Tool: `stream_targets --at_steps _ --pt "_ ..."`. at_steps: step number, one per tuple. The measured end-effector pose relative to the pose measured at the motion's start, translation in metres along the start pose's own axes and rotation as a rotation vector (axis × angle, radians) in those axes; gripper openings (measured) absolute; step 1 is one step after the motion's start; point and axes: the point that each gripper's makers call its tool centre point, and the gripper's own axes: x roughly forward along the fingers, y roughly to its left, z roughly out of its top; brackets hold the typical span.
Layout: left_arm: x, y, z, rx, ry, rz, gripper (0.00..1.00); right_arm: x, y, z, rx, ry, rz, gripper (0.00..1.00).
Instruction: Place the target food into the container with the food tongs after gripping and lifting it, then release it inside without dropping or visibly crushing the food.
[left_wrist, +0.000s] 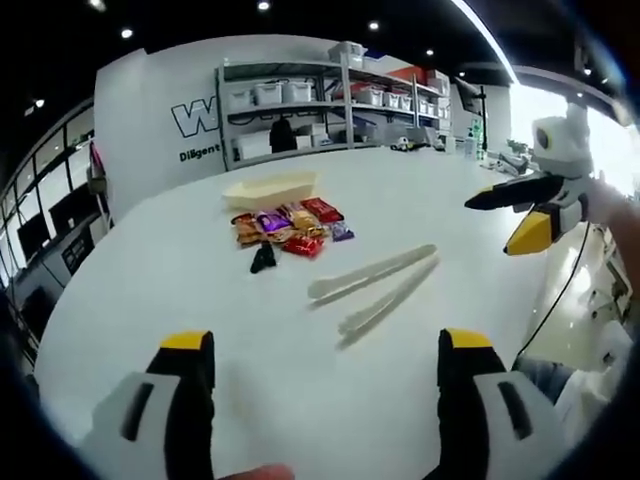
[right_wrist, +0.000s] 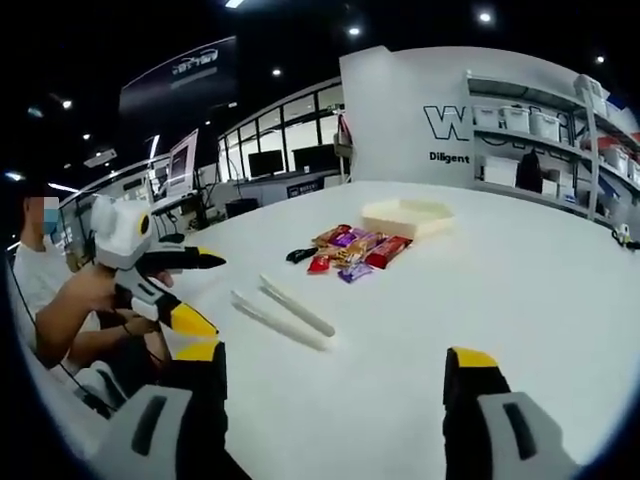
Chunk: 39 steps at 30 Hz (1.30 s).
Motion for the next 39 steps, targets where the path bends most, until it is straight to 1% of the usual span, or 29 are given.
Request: stream_targets --at_steps 5,9,13,16,20,26,28,31,32,34,39 --pt "0.000 0.001 0.000 -0.007 0.001 0.006 0.91 -0.003 -0.001 0.002 0.002 -0.008 0.001 0.88" --pt "0.000 0.001 0.001 0.006 -0.007 0.015 0.89 -0.005 0.001 0.003 0.003 -0.015 0.007 0.88" --pt "0.001 -0.002 -0.002 -0.004 0.002 0.008 0.89 -0.005 0.000 0.001 0.004 -0.011 0.006 0.87" --pt "0.001 -0.002 -0.004 0.003 0.006 0.010 0.88 -0.006 0.000 -0.001 0.005 -0.008 0.007 0.87" --pt "0.001 -0.003 -0.005 0.004 0.008 0.011 0.88 -0.006 -0.001 -0.005 -0.009 0.012 0.004 0.85" --pt "0.000 -0.001 -0.009 0.002 0.015 0.012 0.86 -0.006 -0.001 -0.005 -0.008 0.011 0.002 0.85" --pt "0.000 -0.001 -0.008 0.007 0.007 0.010 0.84 -0.006 -0.001 -0.005 -0.017 0.013 0.001 0.83" --pt "0.000 -0.002 -0.006 0.012 -0.002 0.007 0.82 -0.005 -0.002 -0.007 -0.044 0.024 -0.007 0.74" --pt "0.000 -0.003 -0.006 0.011 -0.004 0.004 0.82 -0.004 -0.002 -0.007 -0.049 0.025 -0.009 0.73" --pt "0.001 -0.003 -0.005 0.008 -0.008 0.000 0.82 -0.004 -0.002 -0.008 -0.045 0.026 -0.009 0.75" --pt "0.002 -0.003 -0.005 0.006 -0.012 -0.004 0.81 -0.003 -0.005 -0.005 -0.054 0.011 -0.018 0.71"
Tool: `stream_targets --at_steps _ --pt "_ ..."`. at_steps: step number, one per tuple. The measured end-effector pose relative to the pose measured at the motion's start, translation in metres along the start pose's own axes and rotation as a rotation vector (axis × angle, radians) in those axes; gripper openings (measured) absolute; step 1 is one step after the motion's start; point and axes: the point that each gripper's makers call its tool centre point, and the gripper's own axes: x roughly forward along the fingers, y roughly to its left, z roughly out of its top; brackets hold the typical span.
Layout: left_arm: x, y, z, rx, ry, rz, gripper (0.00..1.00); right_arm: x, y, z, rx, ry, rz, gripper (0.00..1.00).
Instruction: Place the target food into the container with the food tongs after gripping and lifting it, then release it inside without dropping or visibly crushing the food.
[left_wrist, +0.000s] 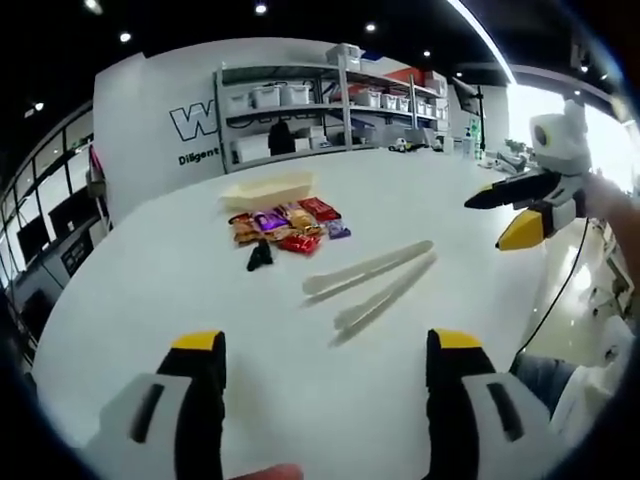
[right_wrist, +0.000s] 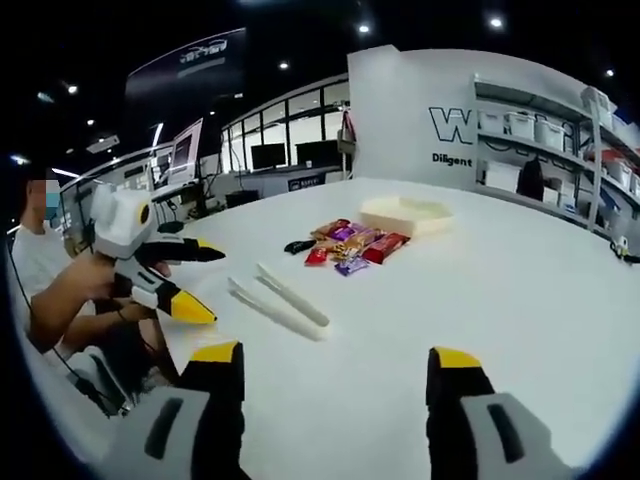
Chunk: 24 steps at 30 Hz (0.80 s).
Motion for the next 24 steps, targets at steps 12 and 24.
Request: stream_targets --at_steps 12,24 --pt "0.001 -0.001 -0.001 -0.007 -0.005 -0.006 0.80 0.003 -0.007 -0.003 -0.083 0.008 -0.047 0.50" --pt "0.005 -0.003 -0.005 -0.006 0.001 -0.017 0.78 0.019 0.002 0.004 -0.125 -0.011 0.000 0.50"
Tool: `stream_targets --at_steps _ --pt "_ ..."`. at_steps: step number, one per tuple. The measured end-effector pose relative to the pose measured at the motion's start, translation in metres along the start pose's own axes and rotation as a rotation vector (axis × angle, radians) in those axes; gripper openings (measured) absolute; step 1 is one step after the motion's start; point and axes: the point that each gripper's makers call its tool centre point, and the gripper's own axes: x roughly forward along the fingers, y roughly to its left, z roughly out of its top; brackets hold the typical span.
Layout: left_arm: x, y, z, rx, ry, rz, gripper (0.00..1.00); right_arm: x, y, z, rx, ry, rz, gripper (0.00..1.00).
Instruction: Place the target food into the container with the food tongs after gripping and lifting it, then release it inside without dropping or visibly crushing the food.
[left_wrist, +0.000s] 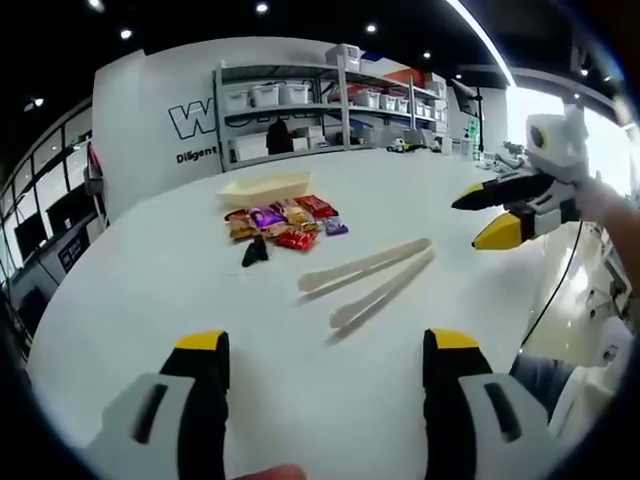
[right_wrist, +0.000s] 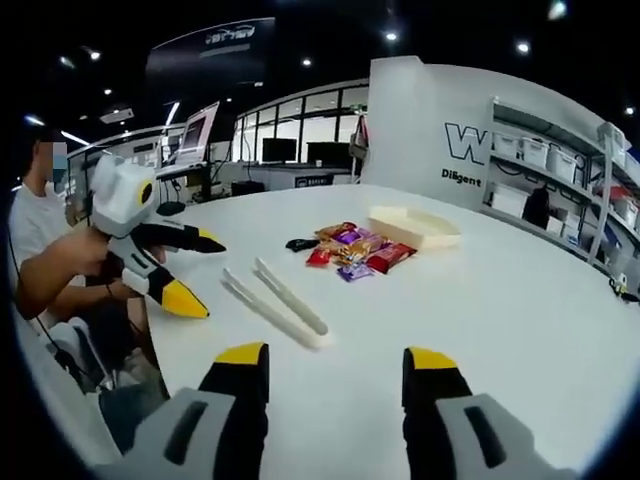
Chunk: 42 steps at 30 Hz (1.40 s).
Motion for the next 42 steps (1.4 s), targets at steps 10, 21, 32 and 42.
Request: stream_targets --at_steps 10,21,32,42 --pt "-0.001 0.000 0.004 0.006 -0.016 -0.007 0.76 0.013 0.014 0.003 0.023 -0.008 0.060 0.49" --pt "0.001 -0.021 0.018 0.134 -0.075 -0.129 0.51 0.017 0.022 0.009 0.044 -0.016 0.082 0.49" --pt "0.009 -0.022 0.018 0.049 -0.094 -0.230 0.24 0.016 0.023 0.007 0.018 -0.001 0.071 0.48" --pt "0.015 -0.022 0.014 0.103 -0.078 -0.266 0.18 0.016 0.024 0.003 0.020 0.008 0.067 0.48"
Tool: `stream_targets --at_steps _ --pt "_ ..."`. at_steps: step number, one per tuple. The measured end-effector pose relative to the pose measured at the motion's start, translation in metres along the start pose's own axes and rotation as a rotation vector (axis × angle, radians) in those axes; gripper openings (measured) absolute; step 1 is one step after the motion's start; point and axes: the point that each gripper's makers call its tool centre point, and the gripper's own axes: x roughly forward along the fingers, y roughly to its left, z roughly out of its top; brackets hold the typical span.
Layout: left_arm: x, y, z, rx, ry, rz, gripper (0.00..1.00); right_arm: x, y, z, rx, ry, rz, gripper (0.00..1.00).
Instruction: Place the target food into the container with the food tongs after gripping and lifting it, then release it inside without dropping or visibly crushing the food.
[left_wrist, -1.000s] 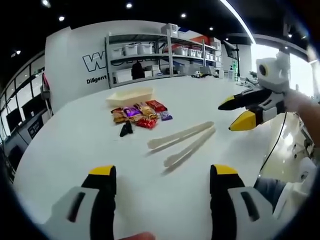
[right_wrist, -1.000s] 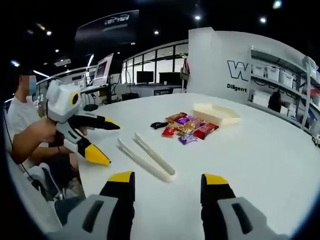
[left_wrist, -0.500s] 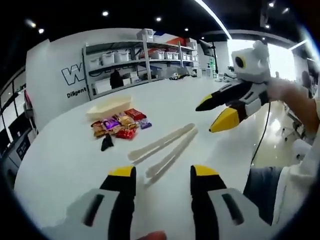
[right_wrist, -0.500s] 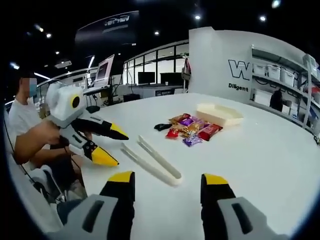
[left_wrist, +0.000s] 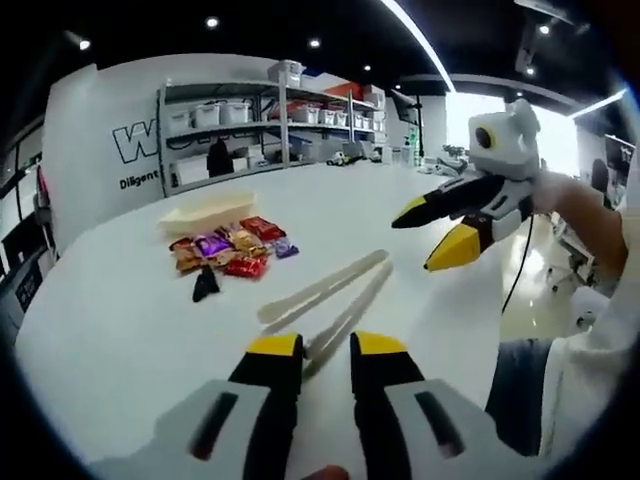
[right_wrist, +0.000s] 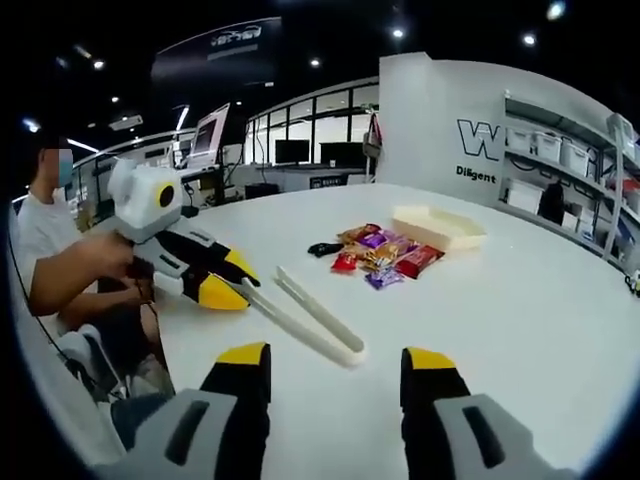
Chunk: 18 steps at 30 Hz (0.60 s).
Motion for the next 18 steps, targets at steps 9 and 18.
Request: stream_targets --at_steps 9,18 --pt "0.0046 0.0009 -0.0016 0.008 0.005 -0.028 0.16 -0.0007 -0.0002 -0.0058 0.014 0.008 -0.004 0.48" --pt "0.0080 0.0040 -0.0006 0.008 -0.007 -0.060 0.12 -0.0033 -0.0022 -0.0066 0.020 0.006 -0.013 0.47"
